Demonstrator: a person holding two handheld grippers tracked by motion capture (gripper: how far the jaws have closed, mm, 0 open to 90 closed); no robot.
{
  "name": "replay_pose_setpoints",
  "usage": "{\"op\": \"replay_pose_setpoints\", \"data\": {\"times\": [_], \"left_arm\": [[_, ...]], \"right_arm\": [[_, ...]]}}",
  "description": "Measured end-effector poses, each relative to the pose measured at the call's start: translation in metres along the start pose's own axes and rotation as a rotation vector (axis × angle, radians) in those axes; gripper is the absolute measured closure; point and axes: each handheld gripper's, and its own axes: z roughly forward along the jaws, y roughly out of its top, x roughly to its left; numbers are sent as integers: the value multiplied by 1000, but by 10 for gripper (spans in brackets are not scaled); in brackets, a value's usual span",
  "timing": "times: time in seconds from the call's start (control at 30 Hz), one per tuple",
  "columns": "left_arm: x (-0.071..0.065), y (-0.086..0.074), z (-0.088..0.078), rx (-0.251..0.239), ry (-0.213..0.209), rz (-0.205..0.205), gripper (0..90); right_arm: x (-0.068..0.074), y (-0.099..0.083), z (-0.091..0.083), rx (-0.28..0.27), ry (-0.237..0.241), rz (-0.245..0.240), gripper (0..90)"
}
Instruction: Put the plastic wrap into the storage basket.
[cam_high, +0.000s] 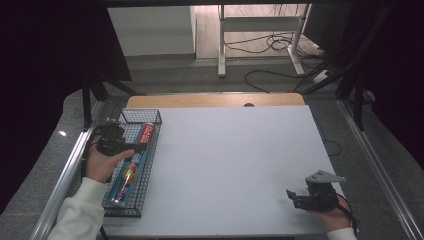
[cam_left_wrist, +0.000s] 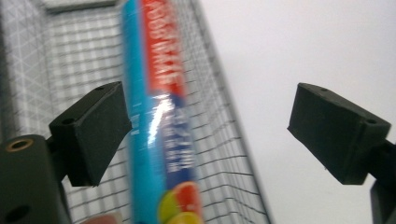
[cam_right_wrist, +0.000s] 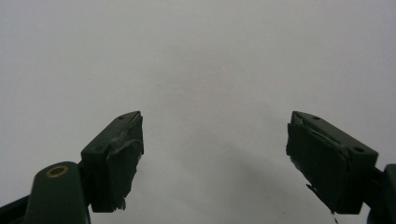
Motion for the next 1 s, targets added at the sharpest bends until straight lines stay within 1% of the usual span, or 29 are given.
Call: {"op": "replay_pose_setpoints", "data": {"times": [0.03,0.07,0.13,0.17,0.2,0.23,0.27,0.3,0.33,0.43,0.47,0.5,0.57,0.67,0.73,0.87,1.0], "left_arm": [[-4,-2,-4,-48,-32,15,140],[-4,-2,-4,-48,-32,15,142],[-7,-4,-7,-72,-99,18,142],[-10,-5,-9,-82,-116,24,143],[-19,-9,-13,-96,-140,42,149],[-19,-9,-13,-96,-140,42,149],[-24,-11,-14,-101,-153,57,149],[-36,-18,-17,-122,-174,85,150],[-36,-18,-17,-122,-174,85,151],[-56,-30,-19,-138,-203,126,150],[-63,-34,-18,-139,-210,147,149],[-70,-39,-18,-134,-219,165,144],[-82,-49,-17,-139,-224,190,145],[-97,-61,-14,-140,-231,222,145],[-105,-67,-10,-144,-224,240,146],[-117,-77,1,-119,-247,262,148],[-126,-80,12,-78,-300,268,150]], "right_arm": [[2,1,-1,-24,9,-14,197],[2,1,-1,-24,9,-14,197],[4,2,-2,-42,24,-22,197],[4,2,-2,-49,34,-26,197],[5,3,-2,-61,57,-27,196],[5,3,-2,-61,57,-27,196],[5,3,-2,-65,67,-26,195],[5,2,-2,-73,84,-22,195],[5,2,-2,-73,84,-22,195],[7,1,-4,-75,94,-20,194],[7,2,-4,-77,97,-15,194],[8,3,-6,-90,110,-5,194],[9,4,-7,-97,117,-2,194],[13,6,-9,-116,138,-18,194],[16,7,-9,-120,150,-26,193],[21,9,-9,-123,161,-42,194],[25,10,-8,-120,164,-53,194]]}}
